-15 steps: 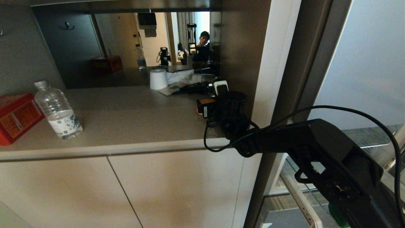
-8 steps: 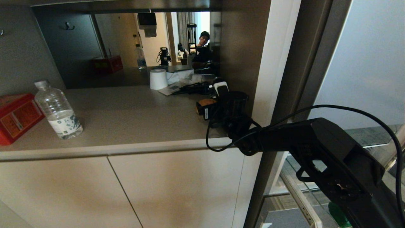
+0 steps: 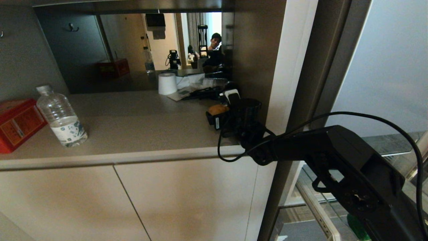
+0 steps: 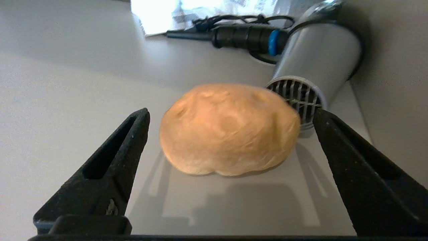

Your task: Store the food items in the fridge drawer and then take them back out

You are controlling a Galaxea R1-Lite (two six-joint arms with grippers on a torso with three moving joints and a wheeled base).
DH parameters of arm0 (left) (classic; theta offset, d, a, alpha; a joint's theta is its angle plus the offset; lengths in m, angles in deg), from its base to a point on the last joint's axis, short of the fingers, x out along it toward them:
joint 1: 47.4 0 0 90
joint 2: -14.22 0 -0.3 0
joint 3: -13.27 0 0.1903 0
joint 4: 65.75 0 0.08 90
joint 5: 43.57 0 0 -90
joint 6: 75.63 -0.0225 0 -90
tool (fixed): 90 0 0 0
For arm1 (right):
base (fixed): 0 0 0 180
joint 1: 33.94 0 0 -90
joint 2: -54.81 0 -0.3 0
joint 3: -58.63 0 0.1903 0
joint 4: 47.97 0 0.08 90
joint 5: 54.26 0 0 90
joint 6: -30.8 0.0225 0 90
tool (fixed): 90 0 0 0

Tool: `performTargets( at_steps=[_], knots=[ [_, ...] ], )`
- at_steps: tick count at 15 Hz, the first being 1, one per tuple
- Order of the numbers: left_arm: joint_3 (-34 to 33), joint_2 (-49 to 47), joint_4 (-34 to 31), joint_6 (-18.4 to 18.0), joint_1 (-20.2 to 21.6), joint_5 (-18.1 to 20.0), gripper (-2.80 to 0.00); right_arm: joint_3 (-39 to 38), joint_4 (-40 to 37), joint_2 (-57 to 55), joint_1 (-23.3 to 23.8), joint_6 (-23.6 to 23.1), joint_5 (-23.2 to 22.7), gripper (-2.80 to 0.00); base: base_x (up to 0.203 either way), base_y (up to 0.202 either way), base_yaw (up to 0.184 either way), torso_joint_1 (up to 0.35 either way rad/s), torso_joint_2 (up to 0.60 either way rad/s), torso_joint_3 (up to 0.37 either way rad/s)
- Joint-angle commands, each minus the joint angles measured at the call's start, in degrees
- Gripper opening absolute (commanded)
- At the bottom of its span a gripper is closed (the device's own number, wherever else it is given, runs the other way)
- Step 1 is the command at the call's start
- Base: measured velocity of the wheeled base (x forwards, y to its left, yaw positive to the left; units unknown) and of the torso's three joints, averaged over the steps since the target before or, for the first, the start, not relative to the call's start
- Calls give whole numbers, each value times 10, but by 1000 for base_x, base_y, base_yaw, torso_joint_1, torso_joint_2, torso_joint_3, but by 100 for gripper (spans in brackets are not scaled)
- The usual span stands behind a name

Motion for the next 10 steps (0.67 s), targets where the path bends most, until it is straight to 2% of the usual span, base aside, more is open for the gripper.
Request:
performTargets(
  at_steps=[1,10],
  knots=[
    [0,-1,0,0,0,0,-280,0,1,-5,0,-1,-6,0,0,0,0,0,0,0],
    [0,-1,0,0,0,0,-280,0,-35,-5,2,0,-23,0,0,0,0,0,0,0]
  ],
)
